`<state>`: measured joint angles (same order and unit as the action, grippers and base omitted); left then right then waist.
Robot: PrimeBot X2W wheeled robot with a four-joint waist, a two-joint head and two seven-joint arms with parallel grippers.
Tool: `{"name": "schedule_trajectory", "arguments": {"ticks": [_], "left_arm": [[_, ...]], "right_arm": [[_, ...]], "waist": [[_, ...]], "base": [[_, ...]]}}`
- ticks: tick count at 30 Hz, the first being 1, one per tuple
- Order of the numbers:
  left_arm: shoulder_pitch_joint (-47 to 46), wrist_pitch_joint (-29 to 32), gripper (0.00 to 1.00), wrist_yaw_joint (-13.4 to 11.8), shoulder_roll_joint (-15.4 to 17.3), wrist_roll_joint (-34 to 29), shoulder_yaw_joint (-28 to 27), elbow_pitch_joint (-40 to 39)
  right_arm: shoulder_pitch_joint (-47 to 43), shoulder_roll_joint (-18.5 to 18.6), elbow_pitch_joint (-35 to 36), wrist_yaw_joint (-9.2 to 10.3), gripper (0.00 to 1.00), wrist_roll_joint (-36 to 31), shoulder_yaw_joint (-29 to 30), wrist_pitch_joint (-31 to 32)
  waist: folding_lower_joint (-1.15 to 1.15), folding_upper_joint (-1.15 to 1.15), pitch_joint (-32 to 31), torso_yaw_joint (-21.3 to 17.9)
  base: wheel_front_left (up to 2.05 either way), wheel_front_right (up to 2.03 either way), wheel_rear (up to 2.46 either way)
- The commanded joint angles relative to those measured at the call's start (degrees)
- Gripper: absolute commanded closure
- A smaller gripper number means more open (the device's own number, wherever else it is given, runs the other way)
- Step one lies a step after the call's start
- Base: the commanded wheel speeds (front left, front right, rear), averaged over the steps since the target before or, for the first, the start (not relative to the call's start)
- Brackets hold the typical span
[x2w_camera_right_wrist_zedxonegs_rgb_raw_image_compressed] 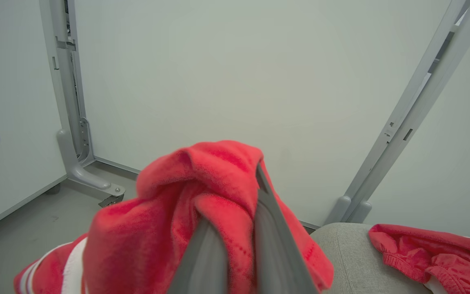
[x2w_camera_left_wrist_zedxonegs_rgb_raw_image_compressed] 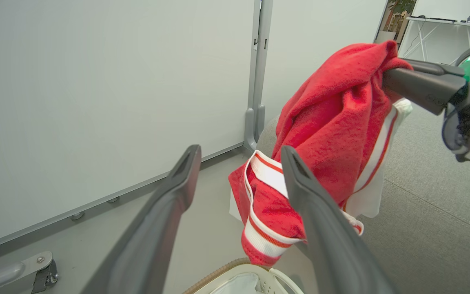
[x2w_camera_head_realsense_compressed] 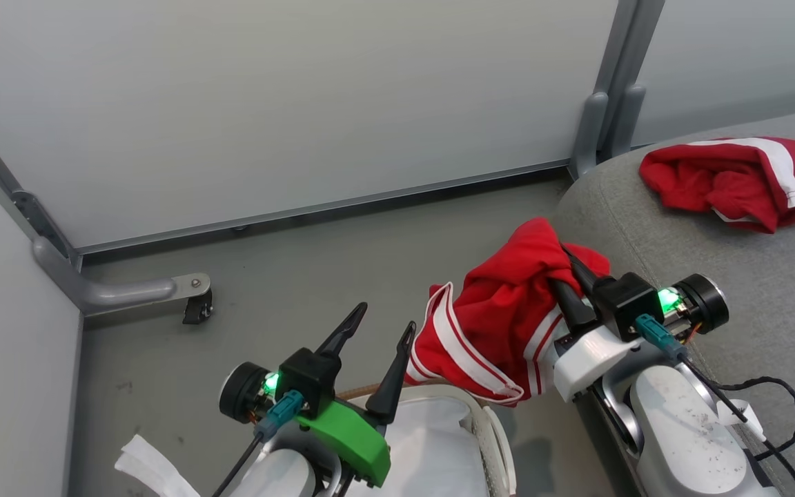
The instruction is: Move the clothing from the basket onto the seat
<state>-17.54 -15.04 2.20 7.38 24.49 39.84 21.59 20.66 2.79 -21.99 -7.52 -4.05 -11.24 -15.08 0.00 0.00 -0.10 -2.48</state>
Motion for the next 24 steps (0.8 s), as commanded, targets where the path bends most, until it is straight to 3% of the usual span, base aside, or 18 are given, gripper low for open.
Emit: {"name": "schedule_trajectory", "arguments": {"ticks": [1,6,24], "left_arm": [[1.34,-0.19,0.0,0.43,-0.48,-0.76,-0.89,-0.15],[3.08,-0.19,0.0,1.58,-1.58,-2.49,-3.2,-0.41],[4.01,-0.2,0.0,4.31,-3.93,-7.77,-7.4,-0.18]], "right_arm": [[-0.16,0.2,0.44,0.07,1.0,-0.32,0.52,-0.13],[0.38,0.21,1.0,0.07,1.0,-0.4,2.34,-0.13],[-1.21,0.17,2.1,0.06,1.0,-3.36,8.48,-0.13]], "waist": [[0.0,0.0,0.2,-0.59],[0.0,0.0,0.71,-3.33],[0.0,0.0,4.86,-20.28]], "base": [[0.0,0.0,0.0],[0.0,0.0,0.0],[0.0,0.0,0.0]]}}
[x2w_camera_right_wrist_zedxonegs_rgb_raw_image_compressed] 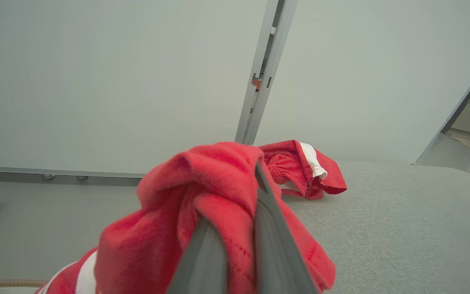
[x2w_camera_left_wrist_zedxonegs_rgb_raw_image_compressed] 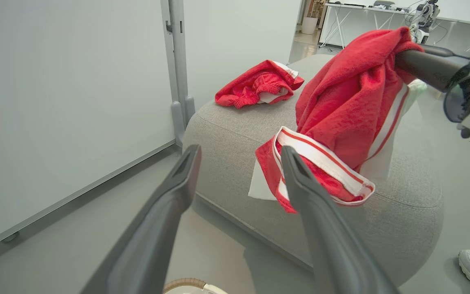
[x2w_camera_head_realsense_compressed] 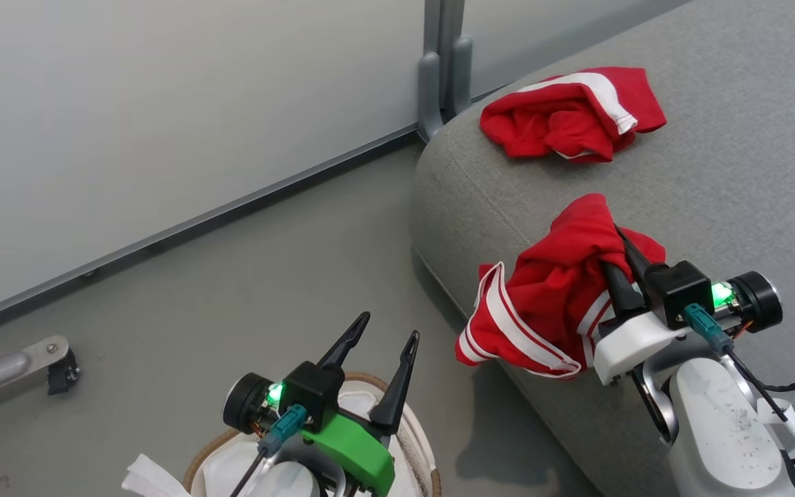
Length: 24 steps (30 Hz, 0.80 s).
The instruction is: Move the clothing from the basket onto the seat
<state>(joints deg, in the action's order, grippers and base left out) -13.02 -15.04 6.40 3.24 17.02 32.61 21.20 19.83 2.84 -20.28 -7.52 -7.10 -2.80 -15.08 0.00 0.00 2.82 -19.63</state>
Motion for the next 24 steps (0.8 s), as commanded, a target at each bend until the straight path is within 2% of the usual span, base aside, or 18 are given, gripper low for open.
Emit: {"name": "schedule_trajectory", "arguments": {"ticks": [1,7,10,14,17,24], "left_arm": [[-0.66,-0.19,0.0,0.15,0.17,-0.53,-0.13,0.34],[-1.57,-0.2,0.0,0.68,-0.04,-1.57,0.37,0.71],[-2.23,-0.19,0.0,0.77,-0.1,-2.06,0.74,0.93],[-3.54,-0.2,0.0,0.95,-0.05,-2.58,0.79,1.17],[-4.65,-0.2,0.0,1.04,0.5,-3.34,0.74,1.23],[-8.37,-0.19,0.0,1.08,1.81,-5.49,1.65,-0.03]], "right_arm": [[-0.35,0.11,0.44,0.06,1.0,-0.2,0.2,-0.13],[1.04,0.1,0.78,0.06,1.0,-0.52,1.76,-0.13],[2.99,0.16,0.75,0.07,1.0,-1.83,3.33,-0.13],[8.37,2.07,1.71,0.07,1.0,-3.2,6.79,-0.13],[13.67,4.92,2.05,0.07,1.0,-3.44,9.08,-0.13],[26.68,15.94,0.32,0.07,1.0,-3.88,15.2,-0.12]], "waist": [[0.0,0.0,2.12,-3.44],[0.0,0.0,3.75,-4.28],[0.0,0.0,5.04,-3.76],[0.0,0.0,7.94,-2.17],[0.0,0.0,10.46,-0.55],[0.0,0.0,18.02,5.09]], "base": [[0.0,0.0,0.0],[0.0,0.0,0.0],[0.0,0.0,0.0],[0.0,0.0,0.0],[0.0,0.0,0.0],[0.0,0.0,0.0]]}}
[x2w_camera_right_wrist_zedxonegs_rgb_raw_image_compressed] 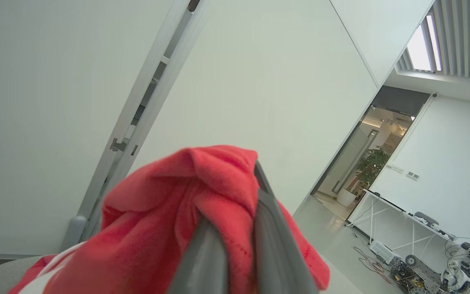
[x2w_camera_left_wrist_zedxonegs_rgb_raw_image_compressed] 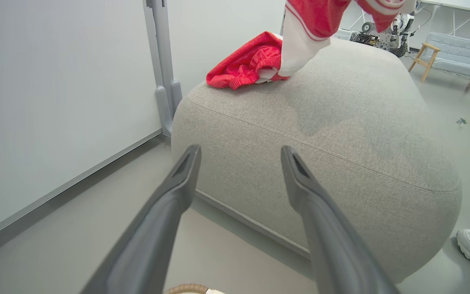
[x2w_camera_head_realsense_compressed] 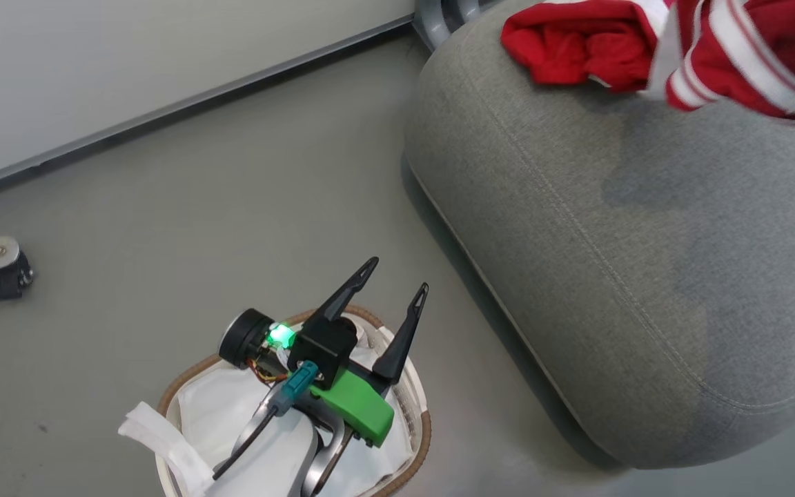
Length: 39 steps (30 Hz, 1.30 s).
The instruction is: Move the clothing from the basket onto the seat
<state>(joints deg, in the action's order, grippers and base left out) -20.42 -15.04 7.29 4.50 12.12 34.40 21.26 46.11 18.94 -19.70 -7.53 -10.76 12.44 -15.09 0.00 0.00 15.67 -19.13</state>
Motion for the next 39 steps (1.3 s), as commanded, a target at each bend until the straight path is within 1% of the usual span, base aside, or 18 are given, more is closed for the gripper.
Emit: {"name": "schedule_trajectory", "arguments": {"ticks": [1,4,6,9,13,17,20,28,29,30,31,32,36,39], "left_arm": [[-1.54,-0.2,0.0,0.21,0.84,-0.71,-0.15,-0.38],[-3.01,-0.2,0.0,0.22,1.78,-1.43,0.12,-1.03],[-4.15,-0.2,0.0,0.23,2.04,-2.03,0.45,-1.64],[-5.54,-0.19,0.0,0.24,2.35,-2.68,0.86,-2.21],[-7.14,-0.2,0.0,0.21,2.08,-3.26,1.35,-2.76],[-7.99,-0.2,0.0,0.19,1.56,-3.61,1.98,-3.13],[-7.8,-0.2,0.0,0.19,1.44,-3.09,2.08,-3.46],[-7.22,-0.2,0.0,0.27,2.6,-1.32,3.37,-5.06],[-7.18,-0.2,0.0,0.28,2.69,-1.13,3.52,-5.11],[-7.13,-0.2,0.0,0.28,2.83,-0.94,3.65,-5.14],[-7.04,-0.2,0.0,0.29,2.89,-0.8,3.78,-5.14],[-6.87,-0.2,0.0,0.29,2.96,-0.49,3.9,-5.05],[-6.35,-0.2,0.0,0.29,2.98,0.39,4.19,-4.77],[-5.6,-0.2,0.0,0.3,2.57,0.94,3.85,-4.64]], "right_arm": [[2.43,1.44,-1.17,0.08,1.0,0.37,0.57,-0.11],[6.67,4.88,-4.72,0.08,1.0,0.32,2.0,-0.11],[9.0,6.29,-7.66,0.08,1.0,0.22,2.93,-0.11],[10.82,7.09,-11.77,0.08,1.0,-0.58,3.96,-0.11],[10.78,5.99,-16.64,0.08,1.0,-1.97,5.27,-0.11],[9.01,5.3,-19.99,0.08,1.0,-4.29,6.89,-0.11],[7.72,3.48,-21.08,0.08,1.0,-5.19,8.11,-0.11],[5.08,1.45,-22.08,0.08,1.0,-6.62,9.4,-0.11],[4.82,1.22,-22.01,0.08,0.87,-6.73,9.43,-0.11],[4.59,0.84,-21.79,0.08,0.61,-6.8,9.51,-0.11],[4.37,0.59,-21.52,0.08,0.13,-6.8,9.46,-0.11],[3.88,0.32,-21.05,0.08,0.0,-6.86,9.33,-0.11],[1.51,-0.61,-19.32,0.08,0.0,-6.31,8.56,-0.11],[-0.61,-0.42,-18.06,0.08,0.0,-6.13,7.67,-0.11]], "waist": [[0.0,0.0,6.64,5.3],[0.0,0.0,9.96,6.78],[0.0,0.0,12.44,7.87],[0.0,0.0,15.23,9.05],[0.0,0.0,18.3,10.21],[0.0,0.0,19.87,11.31],[0.0,0.0,20.31,11.53],[0.0,0.0,19.97,10.52],[0.0,0.0,19.8,10.35],[0.0,0.0,19.53,10.11],[0.0,0.0,19.22,9.92],[0.0,0.0,18.74,9.69],[0.0,0.0,16.29,9.16],[0.0,0.0,13.8,9.16]], "base": [[0.0,0.0,0.0],[0.0,0.0,0.0],[0.0,0.0,0.0],[0.0,0.0,0.0],[0.0,0.0,0.0],[0.0,0.0,0.0],[0.0,0.0,0.0],[0.0,0.0,0.0],[0.0,0.0,0.0],[0.0,0.0,0.0],[0.0,0.0,0.0],[0.0,0.0,0.0],[0.0,0.0,0.0],[0.0,0.0,0.0]]}}
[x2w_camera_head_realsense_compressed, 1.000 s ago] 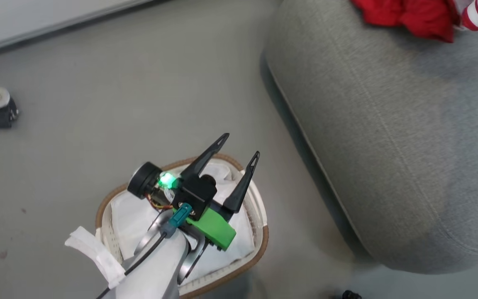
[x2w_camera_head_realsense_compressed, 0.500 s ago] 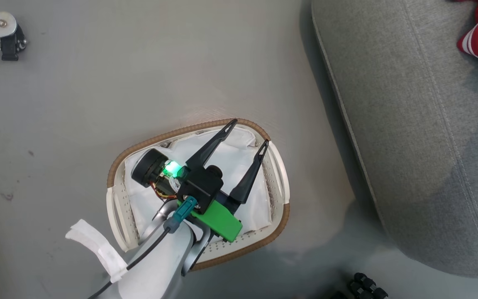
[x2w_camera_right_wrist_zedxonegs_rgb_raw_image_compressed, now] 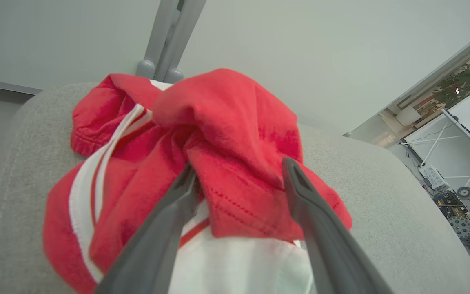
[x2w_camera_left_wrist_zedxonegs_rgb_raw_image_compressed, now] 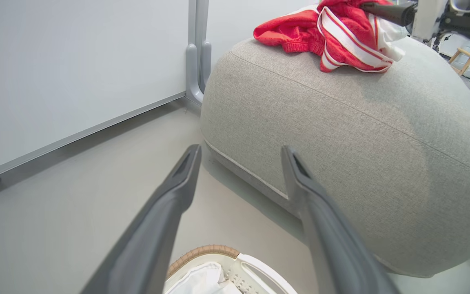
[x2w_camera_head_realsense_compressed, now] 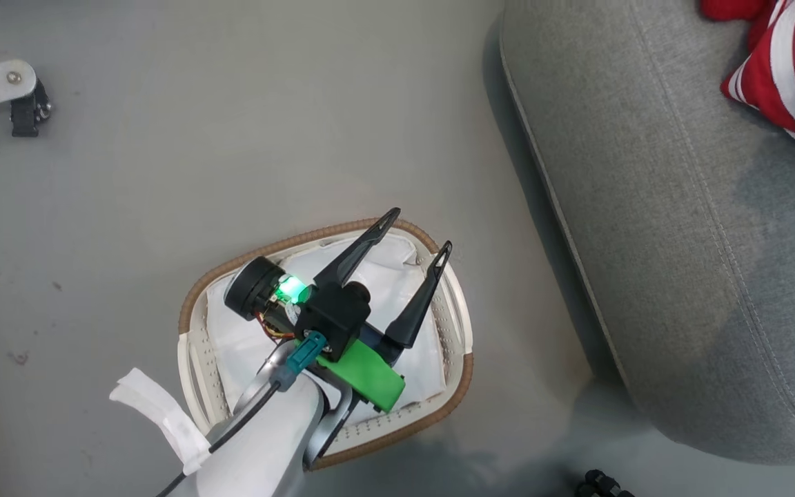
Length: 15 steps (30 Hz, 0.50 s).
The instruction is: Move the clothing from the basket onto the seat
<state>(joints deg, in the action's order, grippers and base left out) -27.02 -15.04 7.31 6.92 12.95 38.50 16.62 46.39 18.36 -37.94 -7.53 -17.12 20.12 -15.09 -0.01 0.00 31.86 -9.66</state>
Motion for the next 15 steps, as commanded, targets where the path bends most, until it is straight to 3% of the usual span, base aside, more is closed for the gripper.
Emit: {"name": "schedule_trajectory", "arguments": {"ticks": [1,7,15], "left_arm": [[1.27,-0.2,0.0,0.28,-0.01,0.42,-0.53,0.17],[3.24,-0.2,0.0,0.05,-0.86,2.16,-4.21,0.56],[8.26,-0.2,0.0,-2.81,-1.67,3.37,-13.01,0.33]], "right_arm": [[-1.79,0.06,0.67,0.08,0.0,0.3,-0.4,-0.11],[-5.37,0.72,1.28,0.08,0.0,1.1,-3.83,-0.11],[-5.93,-1.1,2.22,0.08,0.0,3.54,-9.4,-0.11]], "waist": [[0.01,0.0,-3.63,-0.26],[0.01,0.0,-10.31,0.37],[0.01,0.0,-18.5,2.06]], "base": [[0.0,0.0,0.0],[0.0,0.0,0.0],[0.0,0.0,0.0]]}}
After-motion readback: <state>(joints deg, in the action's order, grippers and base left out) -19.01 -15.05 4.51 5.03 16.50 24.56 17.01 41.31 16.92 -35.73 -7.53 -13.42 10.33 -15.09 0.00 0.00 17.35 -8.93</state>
